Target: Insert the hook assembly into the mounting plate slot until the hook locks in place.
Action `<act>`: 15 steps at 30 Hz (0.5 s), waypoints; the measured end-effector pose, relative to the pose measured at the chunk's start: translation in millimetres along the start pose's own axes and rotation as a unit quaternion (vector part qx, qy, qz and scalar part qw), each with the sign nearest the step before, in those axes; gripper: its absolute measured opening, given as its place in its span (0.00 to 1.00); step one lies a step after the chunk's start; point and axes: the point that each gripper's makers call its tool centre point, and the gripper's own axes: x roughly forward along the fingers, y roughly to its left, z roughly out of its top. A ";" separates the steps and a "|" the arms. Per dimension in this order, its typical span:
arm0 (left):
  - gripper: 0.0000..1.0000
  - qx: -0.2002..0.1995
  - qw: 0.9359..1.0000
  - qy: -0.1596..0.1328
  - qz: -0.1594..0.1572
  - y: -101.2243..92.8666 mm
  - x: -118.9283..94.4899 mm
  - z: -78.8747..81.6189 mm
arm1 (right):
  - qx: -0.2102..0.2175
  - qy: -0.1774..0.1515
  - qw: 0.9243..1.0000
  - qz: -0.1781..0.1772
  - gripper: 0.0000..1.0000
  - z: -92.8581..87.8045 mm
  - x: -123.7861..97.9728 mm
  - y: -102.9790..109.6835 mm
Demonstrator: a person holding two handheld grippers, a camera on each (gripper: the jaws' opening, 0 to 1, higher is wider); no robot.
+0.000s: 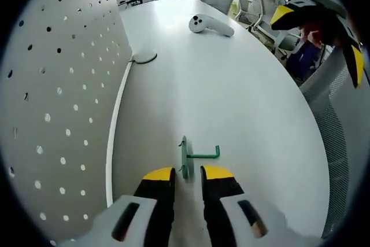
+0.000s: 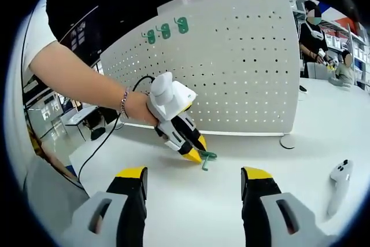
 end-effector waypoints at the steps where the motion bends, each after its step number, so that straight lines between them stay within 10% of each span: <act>1: 0.13 0.008 1.000 0.002 0.002 -1.0 0.6 0.9 | 0.000 0.002 1.000 0.001 0.64 -0.7 0.2 0.4; 15: 0.05 0.018 1.000 0.009 0.023 4.8 1.6 0.1 | 0.001 -0.001 1.000 0.001 0.63 0.2 0.1 0.3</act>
